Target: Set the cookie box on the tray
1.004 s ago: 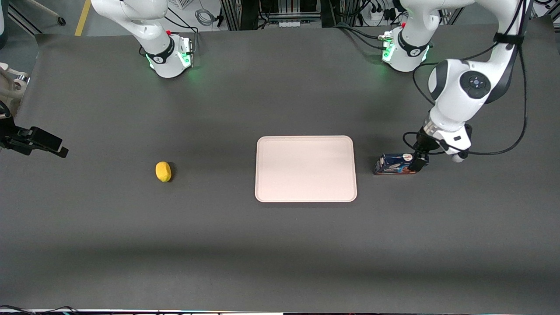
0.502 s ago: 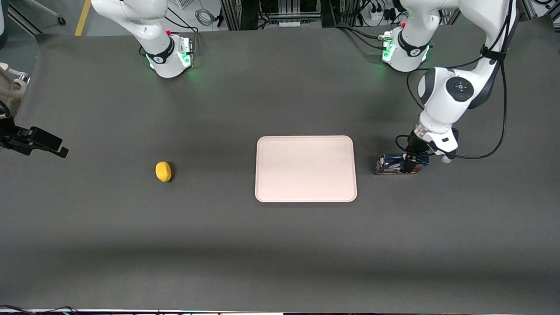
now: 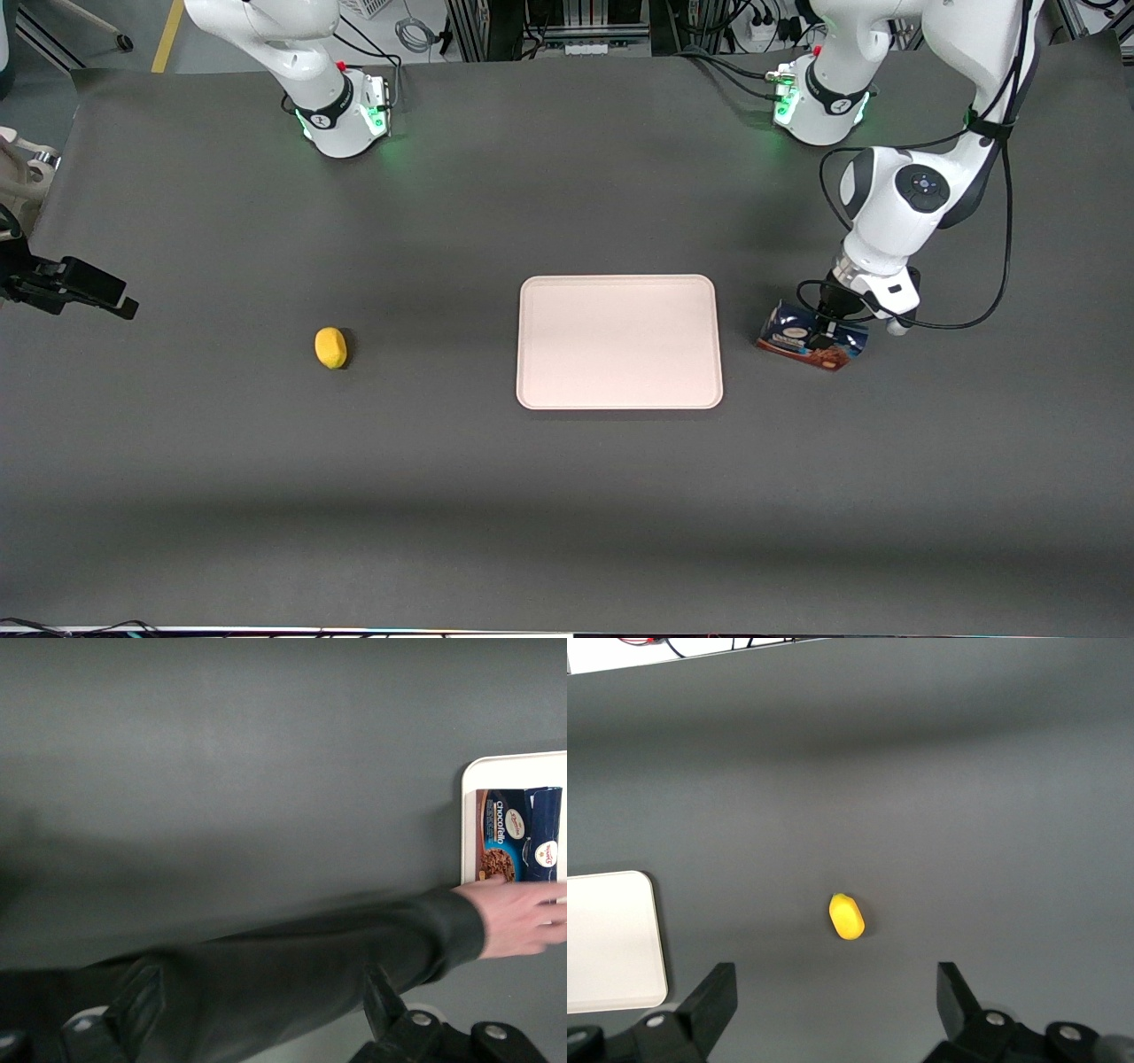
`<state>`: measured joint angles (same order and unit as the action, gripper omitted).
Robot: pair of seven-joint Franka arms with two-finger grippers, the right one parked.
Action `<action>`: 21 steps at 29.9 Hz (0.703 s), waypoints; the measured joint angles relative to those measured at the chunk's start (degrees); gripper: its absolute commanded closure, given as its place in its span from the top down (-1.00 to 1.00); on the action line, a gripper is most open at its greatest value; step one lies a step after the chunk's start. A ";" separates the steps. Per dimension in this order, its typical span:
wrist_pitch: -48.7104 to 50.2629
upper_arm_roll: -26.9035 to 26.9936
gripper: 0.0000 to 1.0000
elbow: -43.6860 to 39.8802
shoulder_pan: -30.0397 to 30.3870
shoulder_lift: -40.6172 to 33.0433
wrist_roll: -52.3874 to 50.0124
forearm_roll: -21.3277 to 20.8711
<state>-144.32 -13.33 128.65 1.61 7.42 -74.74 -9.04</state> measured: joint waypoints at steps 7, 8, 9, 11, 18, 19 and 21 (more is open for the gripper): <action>25.80 -4.66 -0.76 -16.36 -0.16 -2.16 7.70 -1.20; 29.11 -5.45 -0.76 -18.67 -0.17 -2.27 9.31 -1.21; 31.78 -6.20 -0.77 -20.62 -0.19 -2.33 10.71 -1.21; 36.21 -7.81 -0.78 -24.05 -0.22 -2.34 13.53 -1.22; 41.70 -14.36 -0.78 -29.21 -0.49 -1.62 21.75 -1.15; 42.10 -15.32 -0.78 -29.49 -0.57 -1.26 22.42 -1.14; 42.43 -17.29 -0.78 -29.67 -0.72 -0.10 23.42 -1.14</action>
<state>-101.89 -30.62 98.98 0.89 7.32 -51.32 -10.18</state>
